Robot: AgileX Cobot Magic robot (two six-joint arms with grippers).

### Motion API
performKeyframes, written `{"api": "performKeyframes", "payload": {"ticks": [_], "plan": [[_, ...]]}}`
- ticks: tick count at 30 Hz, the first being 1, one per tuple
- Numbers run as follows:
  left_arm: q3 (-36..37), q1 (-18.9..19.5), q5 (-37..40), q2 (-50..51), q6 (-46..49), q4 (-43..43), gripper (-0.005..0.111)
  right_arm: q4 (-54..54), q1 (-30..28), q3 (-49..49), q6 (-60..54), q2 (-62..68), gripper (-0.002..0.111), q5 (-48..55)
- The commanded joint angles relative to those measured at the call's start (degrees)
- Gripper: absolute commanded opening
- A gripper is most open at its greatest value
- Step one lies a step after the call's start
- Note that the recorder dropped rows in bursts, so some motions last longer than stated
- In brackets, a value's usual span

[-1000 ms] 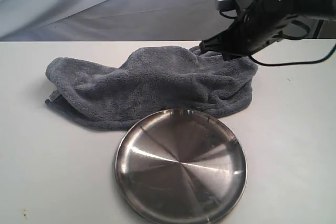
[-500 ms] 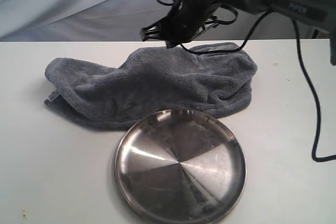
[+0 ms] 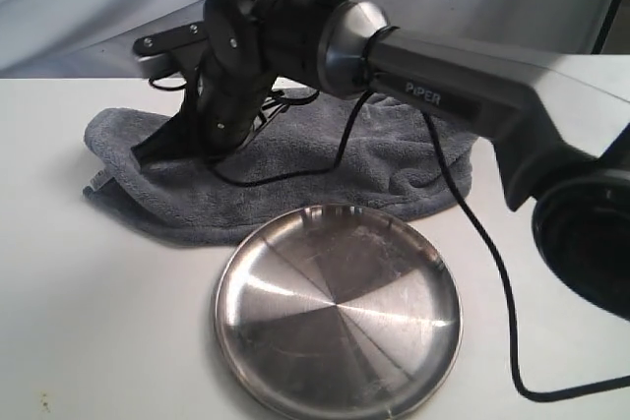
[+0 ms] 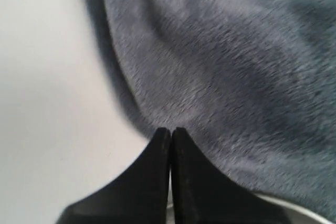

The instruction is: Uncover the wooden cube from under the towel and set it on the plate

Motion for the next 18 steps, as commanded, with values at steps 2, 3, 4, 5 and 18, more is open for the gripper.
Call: {"api": "performKeyframes", "payload": {"ticks": [2, 3, 4, 5, 18], "plan": [[0.25, 0.11, -0.03, -0.09, -0.15, 0.04, 0.001, -0.02, 2.87, -0.31, -2.57, -0.38, 0.000, 10.19], [0.25, 0.11, -0.03, -0.09, -0.15, 0.04, 0.001, -0.02, 3.22, 0.00, -2.57, -0.38, 0.000, 11.19], [0.25, 0.11, -0.03, -0.09, -0.15, 0.04, 0.001, -0.02, 3.36, 0.51, -2.57, -0.68, 0.000, 11.76], [0.25, 0.11, -0.03, -0.09, -0.15, 0.04, 0.001, -0.02, 3.36, 1.50, -2.57, -1.29, 0.000, 11.79], [0.25, 0.11, -0.03, -0.09, 0.07, 0.04, 0.001, -5.22, 1.29, 29.24, -0.48, -16.79, 0.000, -0.23]]}}
